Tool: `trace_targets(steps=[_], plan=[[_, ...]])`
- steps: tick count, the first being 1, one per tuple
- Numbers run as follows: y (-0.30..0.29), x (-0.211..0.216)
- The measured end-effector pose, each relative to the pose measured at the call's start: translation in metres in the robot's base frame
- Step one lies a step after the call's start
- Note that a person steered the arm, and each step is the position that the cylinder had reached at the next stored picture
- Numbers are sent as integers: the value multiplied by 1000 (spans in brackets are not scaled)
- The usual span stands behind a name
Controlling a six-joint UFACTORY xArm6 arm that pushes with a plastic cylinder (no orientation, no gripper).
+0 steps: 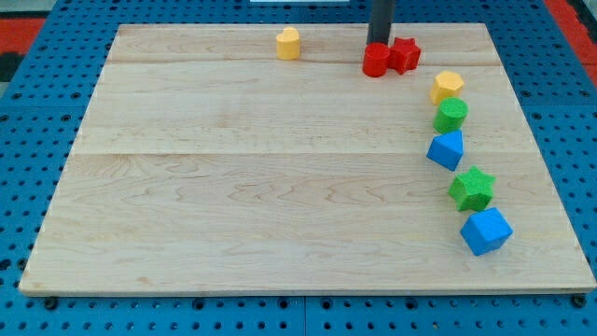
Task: Place the red circle to the top of the red star
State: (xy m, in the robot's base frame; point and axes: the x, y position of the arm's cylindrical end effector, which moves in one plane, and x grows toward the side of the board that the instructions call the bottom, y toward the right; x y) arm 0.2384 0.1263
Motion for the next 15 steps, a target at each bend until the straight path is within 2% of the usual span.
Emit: trace_targets(steps=[2, 3, 4, 5, 10, 11, 12, 13, 14, 15], plan=[[78, 25], [56, 6], [16, 10], [8, 44], [37, 53], [16, 40], [-38, 66], [-68, 115], [-125, 68], [-70, 48]])
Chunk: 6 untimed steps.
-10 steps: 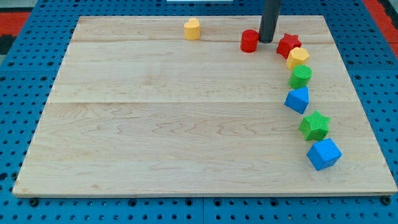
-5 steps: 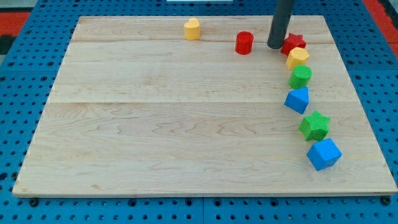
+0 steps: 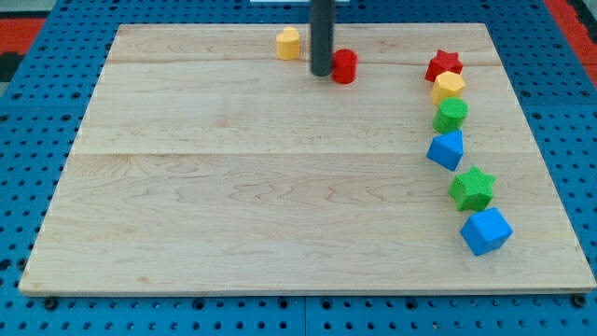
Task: Place the red circle to the top of the red star
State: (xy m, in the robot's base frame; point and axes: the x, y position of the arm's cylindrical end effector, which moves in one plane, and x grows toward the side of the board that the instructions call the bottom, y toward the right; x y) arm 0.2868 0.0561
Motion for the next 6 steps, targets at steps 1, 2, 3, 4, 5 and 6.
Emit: trace_targets(steps=[1, 2, 3, 4, 5, 6], plan=[[50, -3], [34, 6], [58, -9], [81, -20], [74, -17], [72, 2]])
